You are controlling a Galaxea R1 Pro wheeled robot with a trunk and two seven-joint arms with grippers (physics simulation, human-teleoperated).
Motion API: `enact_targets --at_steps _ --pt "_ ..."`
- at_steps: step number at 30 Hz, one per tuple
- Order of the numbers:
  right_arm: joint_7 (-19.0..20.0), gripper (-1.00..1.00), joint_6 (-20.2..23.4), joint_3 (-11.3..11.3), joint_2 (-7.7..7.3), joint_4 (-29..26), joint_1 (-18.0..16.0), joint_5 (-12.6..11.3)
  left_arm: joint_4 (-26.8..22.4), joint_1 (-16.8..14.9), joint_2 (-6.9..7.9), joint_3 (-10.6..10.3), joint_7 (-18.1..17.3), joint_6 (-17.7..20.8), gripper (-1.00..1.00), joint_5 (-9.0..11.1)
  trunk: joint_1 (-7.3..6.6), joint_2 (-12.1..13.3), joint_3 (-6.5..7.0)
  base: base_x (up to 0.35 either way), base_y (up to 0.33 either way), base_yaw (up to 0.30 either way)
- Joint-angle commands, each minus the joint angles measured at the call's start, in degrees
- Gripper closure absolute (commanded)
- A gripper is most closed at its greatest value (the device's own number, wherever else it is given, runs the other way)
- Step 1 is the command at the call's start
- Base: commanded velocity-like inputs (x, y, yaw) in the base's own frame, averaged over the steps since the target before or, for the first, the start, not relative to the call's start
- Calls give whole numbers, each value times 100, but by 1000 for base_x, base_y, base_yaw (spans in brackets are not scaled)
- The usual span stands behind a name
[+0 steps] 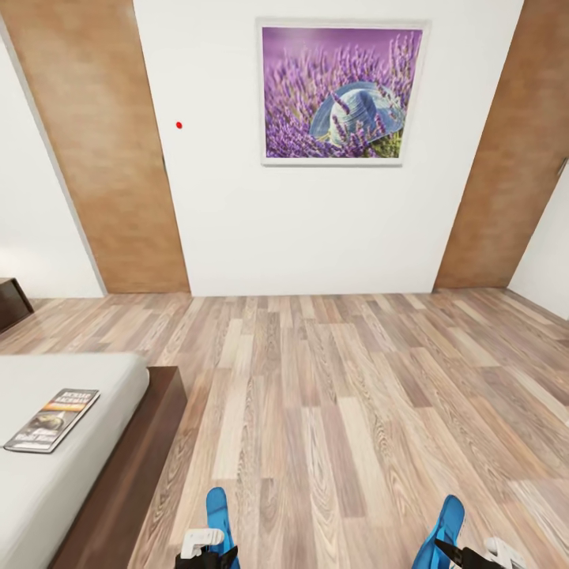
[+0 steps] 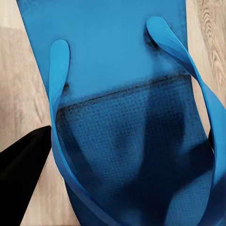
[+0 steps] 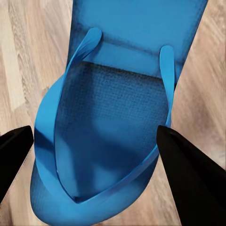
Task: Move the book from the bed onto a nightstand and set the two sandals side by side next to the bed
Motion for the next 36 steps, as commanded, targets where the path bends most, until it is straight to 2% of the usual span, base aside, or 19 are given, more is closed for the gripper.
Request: enact_targets --at_steps 1,19,36 --pt "28 100 12 2 -3 21 -9 -61 -1 -3 1 -44 -9 -17 100 50 3 -2 -5 332 0 0" --pt "34 100 12 2 -3 31 -9 -61 -1 -3 -3 -44 -3 -17 100 49 3 -2 -5 332 -3 0" --pt "35 100 12 4 -3 31 -9 -61 -1 -3 -3 -44 -3 -17 100 50 3 -2 -5 307 -112 0"
